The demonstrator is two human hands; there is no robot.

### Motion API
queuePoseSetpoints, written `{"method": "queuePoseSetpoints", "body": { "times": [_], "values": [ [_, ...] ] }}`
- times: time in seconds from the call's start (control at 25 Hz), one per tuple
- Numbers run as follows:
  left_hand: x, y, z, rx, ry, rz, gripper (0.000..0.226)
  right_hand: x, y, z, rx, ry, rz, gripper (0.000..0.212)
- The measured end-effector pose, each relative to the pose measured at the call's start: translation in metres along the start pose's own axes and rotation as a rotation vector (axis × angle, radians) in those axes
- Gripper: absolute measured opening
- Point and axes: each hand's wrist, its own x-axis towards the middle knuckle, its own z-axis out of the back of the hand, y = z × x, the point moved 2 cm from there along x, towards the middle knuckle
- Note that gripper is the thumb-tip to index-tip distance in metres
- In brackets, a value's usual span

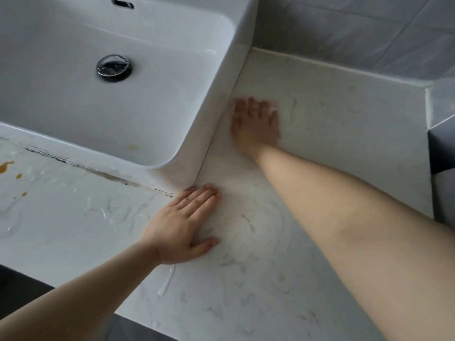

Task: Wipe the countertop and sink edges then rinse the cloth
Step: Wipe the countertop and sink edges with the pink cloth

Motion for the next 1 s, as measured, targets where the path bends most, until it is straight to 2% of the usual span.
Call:
{"method": "queuePoseSetpoints", "body": {
  "times": [0.16, 0.36, 0.44, 0.48, 0.56, 0.6, 0.64, 0.72, 0.8, 0.92, 1.0],
  "values": [
    [-0.003, -0.002, 0.004, -0.091, -0.102, 0.055, 0.062, -0.062, 0.026, -0.019, -0.059, -0.068, 0.204, 0.053],
    [-0.004, -0.002, 0.004, -0.09, -0.107, 0.064, 0.056, -0.139, -0.023, -0.016, -0.16, -0.048, 0.684, 0.048],
    [-0.004, -0.002, 0.004, -0.073, -0.088, 0.059, 0.057, -0.132, -0.062, -0.007, -0.255, -0.023, 0.622, 0.054],
    [-0.004, -0.002, 0.004, -0.068, -0.081, 0.057, 0.058, -0.12, -0.076, 0.0, -0.247, -0.024, 0.49, 0.059],
    [-0.005, -0.003, 0.005, -0.051, -0.092, 0.077, 0.057, -0.091, -0.084, 0.009, -0.179, -0.032, 0.103, 0.059],
    [-0.005, -0.004, 0.005, -0.026, -0.116, 0.104, 0.056, -0.081, -0.073, 0.008, -0.136, -0.045, -0.021, 0.055],
    [-0.007, -0.005, 0.006, 0.007, -0.146, 0.146, 0.053, -0.075, -0.052, 0.003, -0.093, -0.048, -0.059, 0.053],
    [-0.012, -0.006, 0.007, 0.069, -0.202, 0.25, 0.045, -0.083, -0.002, -0.015, -0.064, -0.046, 0.062, 0.052],
    [-0.015, -0.005, 0.01, 0.111, -0.227, 0.353, 0.04, -0.111, 0.031, -0.028, -0.065, -0.116, 0.223, 0.052],
    [-0.014, -0.002, 0.011, 0.131, -0.204, 0.456, 0.037, -0.151, 0.018, -0.031, -0.097, -0.138, 0.386, 0.051],
    [-0.018, -0.001, 0.008, 0.105, -0.184, 0.452, 0.041, -0.155, -0.012, -0.03, -0.163, -0.216, 0.394, 0.051]
  ]
}}
